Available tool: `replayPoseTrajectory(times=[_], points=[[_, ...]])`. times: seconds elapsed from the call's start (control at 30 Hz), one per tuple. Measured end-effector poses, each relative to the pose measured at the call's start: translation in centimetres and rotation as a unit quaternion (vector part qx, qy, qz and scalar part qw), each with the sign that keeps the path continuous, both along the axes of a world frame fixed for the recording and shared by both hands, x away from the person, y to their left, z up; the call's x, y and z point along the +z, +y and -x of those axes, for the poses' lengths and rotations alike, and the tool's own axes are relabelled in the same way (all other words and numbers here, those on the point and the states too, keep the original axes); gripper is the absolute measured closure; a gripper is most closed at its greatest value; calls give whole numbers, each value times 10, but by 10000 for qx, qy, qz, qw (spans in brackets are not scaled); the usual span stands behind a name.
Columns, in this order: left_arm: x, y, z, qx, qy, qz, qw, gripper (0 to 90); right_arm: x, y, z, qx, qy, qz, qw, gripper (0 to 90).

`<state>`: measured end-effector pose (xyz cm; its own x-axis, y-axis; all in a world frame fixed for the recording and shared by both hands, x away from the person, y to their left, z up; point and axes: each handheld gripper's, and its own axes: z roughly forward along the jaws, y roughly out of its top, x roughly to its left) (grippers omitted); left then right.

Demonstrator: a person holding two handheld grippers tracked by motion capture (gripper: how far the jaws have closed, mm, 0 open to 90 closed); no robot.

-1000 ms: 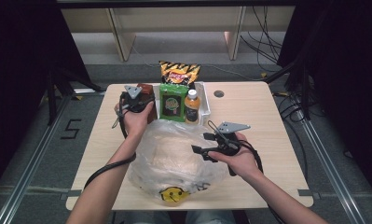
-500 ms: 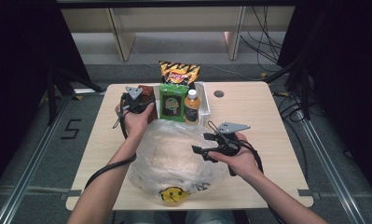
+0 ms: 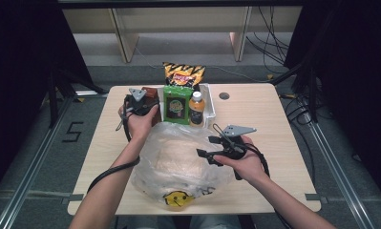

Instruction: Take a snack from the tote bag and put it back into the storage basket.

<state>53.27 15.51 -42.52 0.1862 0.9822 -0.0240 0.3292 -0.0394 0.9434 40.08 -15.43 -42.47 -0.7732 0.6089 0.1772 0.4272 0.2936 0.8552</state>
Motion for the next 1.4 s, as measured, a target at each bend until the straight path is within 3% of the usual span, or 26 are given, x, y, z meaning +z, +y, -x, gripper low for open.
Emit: replayPoseTrajectory(times=[0.03, 0.17, 0.43, 0.47, 0.5, 0.57, 0.6, 0.73, 1.1, 1.27, 1.33, 1.37, 1.4], points=[[0, 0, 0, 6, 1, 4, 10000, 358, 0, 1, 1, 10, 72, -42, 10000, 283], [-1, 0, 0, -13, 84, 49, 10000, 344, 0, 0, 0, 5, 9, -6, 10000, 283], [-5, 5, 0, -27, 198, 88, 9998, 242, -1, 1, 1, 19, 60, -13, 10000, 281], [-5, 5, 0, -48, 205, 81, 9997, 228, -1, 1, -1, 35, -23, 12, 10000, 282], [-4, 6, 1, -78, 202, 72, 9997, 219, -1, 1, 0, -34, 43, -21, 10000, 281], [-3, 6, 2, -103, 192, 84, 9997, 200, -2, 2, 0, 23, -112, -13, 9999, 281], [-2, 7, 3, -128, 207, 88, 9997, 194, -2, 2, 1, -9, 36, -25, 10000, 281], [-1, 9, 6, -275, 310, 107, 9991, 165, -2, 2, 0, 58, -67, 39, 10000, 281], [8, 23, 20, -506, 367, 195, 9979, 147, -2, 1, 0, 35, -116, 91, 9999, 280], [11, 27, 26, -526, 365, 251, 9976, 148, -2, 4, 2, -8, 17, -78, 10000, 280], [12, 28, 27, -576, 342, 270, 9974, 152, -1, 2, 0, 9, -120, 48, 9999, 280], [13, 29, 27, -619, 341, 268, 9971, 156, -2, 2, 0, 84, -93, 60, 9999, 280], [12, 28, 27, -622, 352, 290, 9970, 159, 0, 3, 4, -10, 133, 12, 9999, 280]])
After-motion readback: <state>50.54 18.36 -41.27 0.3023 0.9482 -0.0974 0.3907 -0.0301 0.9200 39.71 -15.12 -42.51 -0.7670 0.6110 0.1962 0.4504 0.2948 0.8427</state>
